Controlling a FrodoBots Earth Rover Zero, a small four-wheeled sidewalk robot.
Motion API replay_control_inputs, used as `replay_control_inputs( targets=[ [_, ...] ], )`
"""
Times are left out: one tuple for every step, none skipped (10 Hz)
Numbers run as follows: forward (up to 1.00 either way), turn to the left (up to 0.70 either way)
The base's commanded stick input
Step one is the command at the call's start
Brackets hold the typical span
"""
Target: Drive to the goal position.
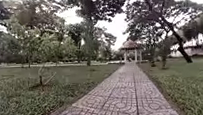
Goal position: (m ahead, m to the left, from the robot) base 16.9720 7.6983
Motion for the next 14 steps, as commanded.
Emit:
replay_control_inputs(
  targets=[
    [0.30,0.00],
    [0.30,0.00],
    [0.30,0.00],
    [0.30,0.00],
    [0.30,0.00],
    [0.30,0.00],
    [0.30,0.00],
    [0.30,0.00],
    [0.30,0.00],
    [0.30,0.00],
    [0.30,0.00],
    [0.30,0.00],
    [0.30,0.00],
    [0.30,0.00]
  ],
)
